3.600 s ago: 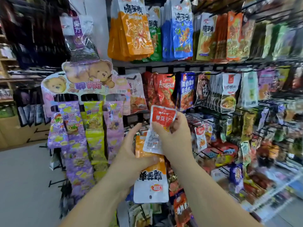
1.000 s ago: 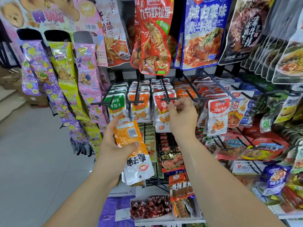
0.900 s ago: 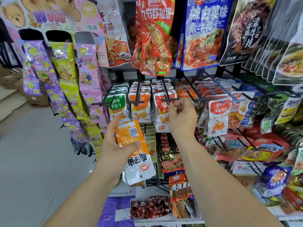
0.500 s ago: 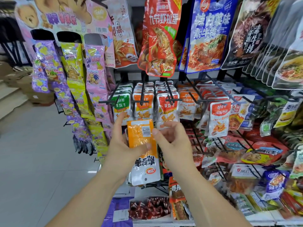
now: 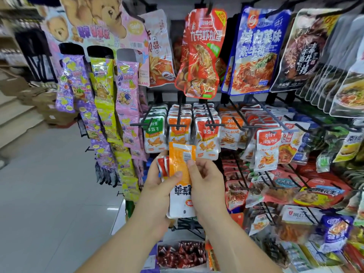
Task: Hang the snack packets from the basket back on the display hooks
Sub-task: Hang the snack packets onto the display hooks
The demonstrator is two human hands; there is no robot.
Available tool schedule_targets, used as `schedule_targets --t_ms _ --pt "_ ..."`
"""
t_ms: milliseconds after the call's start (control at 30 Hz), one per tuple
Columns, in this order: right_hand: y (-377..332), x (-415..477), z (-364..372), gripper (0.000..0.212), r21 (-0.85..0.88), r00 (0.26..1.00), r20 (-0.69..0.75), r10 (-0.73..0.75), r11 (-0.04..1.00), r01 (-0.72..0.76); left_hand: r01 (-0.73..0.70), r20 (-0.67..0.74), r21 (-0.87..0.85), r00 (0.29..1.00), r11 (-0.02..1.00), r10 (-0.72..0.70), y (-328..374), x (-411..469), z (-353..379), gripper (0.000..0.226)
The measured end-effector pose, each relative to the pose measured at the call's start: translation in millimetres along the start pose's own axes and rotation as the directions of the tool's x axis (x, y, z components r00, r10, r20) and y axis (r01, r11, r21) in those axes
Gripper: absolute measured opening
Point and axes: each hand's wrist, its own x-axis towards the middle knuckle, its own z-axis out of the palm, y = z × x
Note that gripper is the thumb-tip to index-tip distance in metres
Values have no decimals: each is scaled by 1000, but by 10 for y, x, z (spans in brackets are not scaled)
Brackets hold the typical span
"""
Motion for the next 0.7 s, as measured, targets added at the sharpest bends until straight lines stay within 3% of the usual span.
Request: schedule_targets --t_ms 33,133,267,400,600,633,700 --pt "16 -27 54 3 -5 1000 -2 -18 1000 18 4 7 0 1000 1000 -4 22 -16 -33 46" --pt "51 -103 222 22 -25 995 -2 -96 995 96 16 -3 0 1000 1000 -16 86 -44 -169 49" --pt "60 -170 416 30 -54 983 148 -111 991 121 2 -22 -1 1000 1000 -2 198 -44 -394 40" --pt "52 -180 562 26 -138 966 210 -153 973 184 5 0 -96 1000 995 -5 399 -33 -649 49" --pt "141 -344 1049 12 -361 925 100 -366 853 376 -40 19 -78 999 996 42 649 32 -1130 58" --pt "153 -376 1115 12 -395 897 118 -427 808 437 -55 9 -84 998 995 56 713 52 -1211 60" --pt "180 -417 1183 32 -426 812 287 -508 691 583 -62 -5 -107 998 992 62 870 90 -1389 57"
